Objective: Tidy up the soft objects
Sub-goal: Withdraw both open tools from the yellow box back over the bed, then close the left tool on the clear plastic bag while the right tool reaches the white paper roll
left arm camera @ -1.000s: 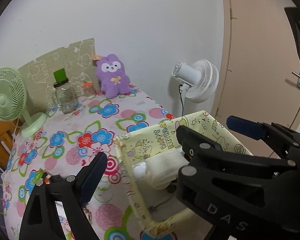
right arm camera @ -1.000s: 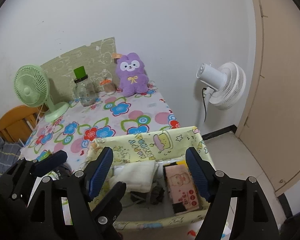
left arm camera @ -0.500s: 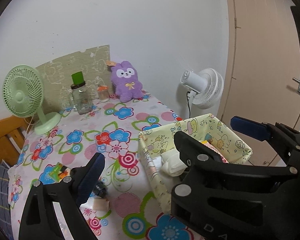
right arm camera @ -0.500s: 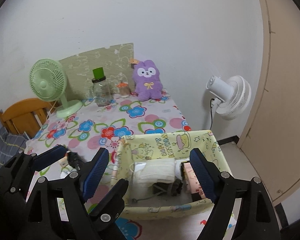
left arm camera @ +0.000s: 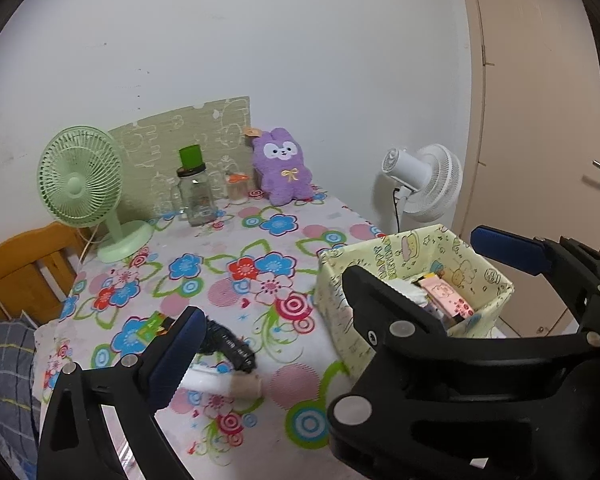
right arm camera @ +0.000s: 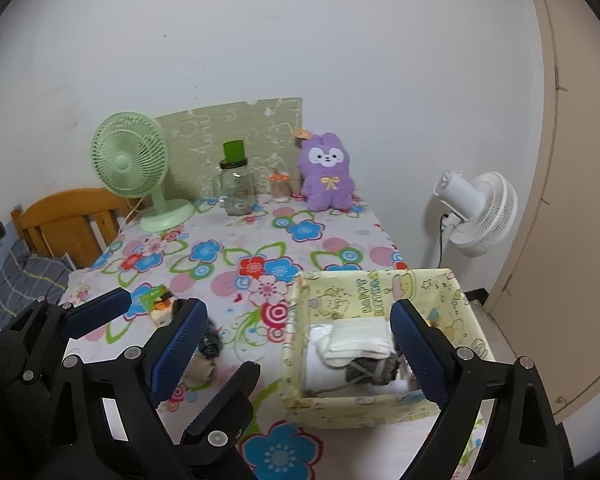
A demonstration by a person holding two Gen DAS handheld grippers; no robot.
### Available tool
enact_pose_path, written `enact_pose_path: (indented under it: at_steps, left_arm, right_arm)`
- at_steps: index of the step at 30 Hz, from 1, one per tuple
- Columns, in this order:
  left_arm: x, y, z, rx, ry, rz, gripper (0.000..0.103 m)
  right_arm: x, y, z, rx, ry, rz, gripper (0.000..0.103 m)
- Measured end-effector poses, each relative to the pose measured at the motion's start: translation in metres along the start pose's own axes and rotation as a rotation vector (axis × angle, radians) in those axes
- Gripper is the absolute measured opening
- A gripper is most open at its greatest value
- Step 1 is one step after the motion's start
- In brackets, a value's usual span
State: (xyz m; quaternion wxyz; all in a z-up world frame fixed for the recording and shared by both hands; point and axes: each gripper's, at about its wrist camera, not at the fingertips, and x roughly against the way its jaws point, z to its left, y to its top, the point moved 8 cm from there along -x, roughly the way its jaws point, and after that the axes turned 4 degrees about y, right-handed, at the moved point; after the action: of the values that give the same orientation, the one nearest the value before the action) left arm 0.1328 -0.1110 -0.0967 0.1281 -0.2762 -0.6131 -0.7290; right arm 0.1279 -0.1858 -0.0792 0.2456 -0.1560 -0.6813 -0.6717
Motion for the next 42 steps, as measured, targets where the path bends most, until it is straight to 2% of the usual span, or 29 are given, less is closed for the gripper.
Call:
enact_pose_path:
  at_steps: [16,25,34,42]
  left_arm:
    - [0.014,-0.027,0.035,0.017,0.056,0.01,0.1]
    - [0.003,-0.05,0.056,0.023,0.075,0.044,0.1]
    - [-0.009,-0.076,0.085,0.056,0.119,0.076,0.1]
    - [-0.02,-0.105,0.114,0.092,0.167,0.134,0.1]
  right_arm:
    - [-0.003,-0.016,0.044,0.039,0.063,0.017,0.095]
    - [-0.021,-0.035,0.068,0.051,0.105,0.043,0.095]
    - [-0.044,-0.055,0.095,0.063,0.159,0.085,0.095]
    - [-0.062,-0.074,0.121,0.093,0.197,0.123,0.095]
